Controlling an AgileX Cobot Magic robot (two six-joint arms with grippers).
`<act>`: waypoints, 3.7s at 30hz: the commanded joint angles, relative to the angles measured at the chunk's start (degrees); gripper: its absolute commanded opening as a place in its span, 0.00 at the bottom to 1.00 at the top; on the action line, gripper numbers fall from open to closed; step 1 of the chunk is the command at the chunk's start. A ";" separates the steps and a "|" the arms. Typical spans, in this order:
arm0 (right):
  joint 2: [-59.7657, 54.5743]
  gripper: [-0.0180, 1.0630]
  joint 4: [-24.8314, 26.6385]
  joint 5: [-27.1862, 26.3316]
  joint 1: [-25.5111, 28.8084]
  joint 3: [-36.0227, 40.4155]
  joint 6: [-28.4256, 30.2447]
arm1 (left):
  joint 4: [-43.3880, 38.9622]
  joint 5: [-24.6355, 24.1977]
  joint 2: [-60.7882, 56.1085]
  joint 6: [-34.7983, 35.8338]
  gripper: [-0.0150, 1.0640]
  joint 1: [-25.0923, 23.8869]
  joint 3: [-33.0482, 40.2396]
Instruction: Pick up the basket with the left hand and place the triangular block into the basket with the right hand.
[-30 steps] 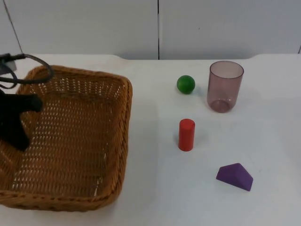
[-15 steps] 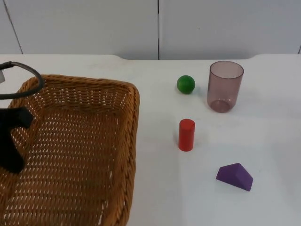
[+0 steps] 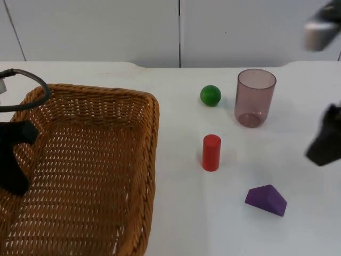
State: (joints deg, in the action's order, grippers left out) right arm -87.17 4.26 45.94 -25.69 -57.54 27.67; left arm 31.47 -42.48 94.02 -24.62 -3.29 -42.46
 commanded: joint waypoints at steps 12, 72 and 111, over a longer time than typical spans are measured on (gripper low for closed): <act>-21.01 0.98 -2.57 -5.79 -2.54 -7.56 4.29 | 1.57 -0.20 -0.86 -0.18 0.01 -0.16 -0.07; -9.22 0.02 4.88 0.26 -13.54 -24.48 -1.76 | 2.78 1.29 -0.86 -1.19 0.01 -0.16 -0.07; -0.32 0.75 9.08 1.41 -9.88 -35.21 -2.77 | 5.42 2.89 -0.86 -2.10 0.01 -0.16 -0.07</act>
State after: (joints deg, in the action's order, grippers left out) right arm -93.33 13.17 47.09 -35.96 -96.54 25.09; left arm 34.54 -40.43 94.02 -26.54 -3.29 -42.46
